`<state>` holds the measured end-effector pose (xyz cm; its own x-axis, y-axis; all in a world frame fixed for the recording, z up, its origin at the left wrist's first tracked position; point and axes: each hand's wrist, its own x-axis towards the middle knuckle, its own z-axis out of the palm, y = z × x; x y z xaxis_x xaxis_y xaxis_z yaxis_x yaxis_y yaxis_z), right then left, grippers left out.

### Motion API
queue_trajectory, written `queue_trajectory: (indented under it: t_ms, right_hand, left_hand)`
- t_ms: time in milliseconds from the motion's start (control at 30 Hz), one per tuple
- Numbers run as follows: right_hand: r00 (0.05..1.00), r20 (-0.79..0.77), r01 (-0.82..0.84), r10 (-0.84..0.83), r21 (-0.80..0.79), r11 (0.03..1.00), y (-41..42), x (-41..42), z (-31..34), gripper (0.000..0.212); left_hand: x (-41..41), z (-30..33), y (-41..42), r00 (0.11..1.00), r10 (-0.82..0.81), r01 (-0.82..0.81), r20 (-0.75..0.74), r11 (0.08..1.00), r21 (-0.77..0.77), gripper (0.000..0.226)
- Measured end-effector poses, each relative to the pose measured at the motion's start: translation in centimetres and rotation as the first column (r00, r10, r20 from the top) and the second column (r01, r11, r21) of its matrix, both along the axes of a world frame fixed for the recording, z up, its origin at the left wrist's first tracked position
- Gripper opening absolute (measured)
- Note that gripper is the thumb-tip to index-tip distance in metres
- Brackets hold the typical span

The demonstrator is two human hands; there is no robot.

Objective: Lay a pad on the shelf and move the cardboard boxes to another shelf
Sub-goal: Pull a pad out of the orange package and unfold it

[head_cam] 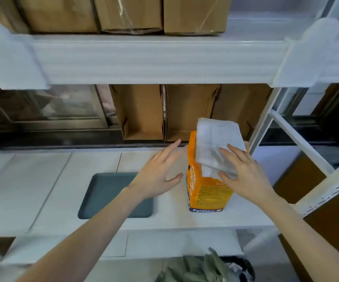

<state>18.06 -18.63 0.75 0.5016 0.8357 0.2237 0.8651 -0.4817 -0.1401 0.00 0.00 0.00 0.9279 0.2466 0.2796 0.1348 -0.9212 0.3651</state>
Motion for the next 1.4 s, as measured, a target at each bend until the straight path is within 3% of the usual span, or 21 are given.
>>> queue_trajectory:
  t_ms: [233, 433, 667, 867, 1067, 1300, 1400]
  right_hand:
    - [0.993, -0.12, 0.025, -0.016, 0.073, 0.997, 0.9, 1.0, -1.0, 0.058]
    - [0.997, -0.079, 0.002, 0.015, 0.218, 0.976, 1.2, 0.9, -0.7, 0.027]
    - [0.992, -0.117, 0.087, -0.048, 0.364, 0.927, 1.0, -0.2, 2.2, 0.027]
    - [0.998, -0.048, 0.002, 0.03, 0.557, 0.83, 0.7, -4.8, 7.0, 0.022]
    - [0.989, 0.039, -0.134, 0.139, 0.617, 0.776, 0.9, -9.8, 10.3, 0.02]
    - [0.975, -0.103, -0.07, 0.195, 0.692, 0.719, 2.1, -16.0, 13.7, 0.011]
    - [0.942, -0.18, -0.059, 0.283, 0.742, 0.668, 2.7, -18.9, 14.8, 0.019]
  left_hand:
    - [1.3, -1.2, 0.7, 1.0, 0.016, -0.016, -0.019, 1.0, -0.007, 0.071]
    - [1.3, -0.9, 0.9, 0.999, 0.029, -0.028, -0.027, 0.999, 0.02, 0.07]
    - [-0.3, 2.5, 0.6, 0.998, -0.001, -0.002, 0.056, 0.999, 0.05, 0.069]
    - [-3.1, 6.7, 0.2, 0.982, -0.055, 0.03, 0.18, 0.99, 0.138, 0.067]
    - [-7.2, 10.0, 0.3, 0.968, -0.079, 0.017, 0.24, 0.968, 0.25, 0.071]
    - [-14.2, 13.7, 1.7, 0.951, -0.049, -0.037, 0.306, 0.962, 0.269, 0.078]
    - [-17.4, 14.9, 2.4, 0.95, -0.018, -0.063, 0.311, 0.967, 0.248, 0.08]
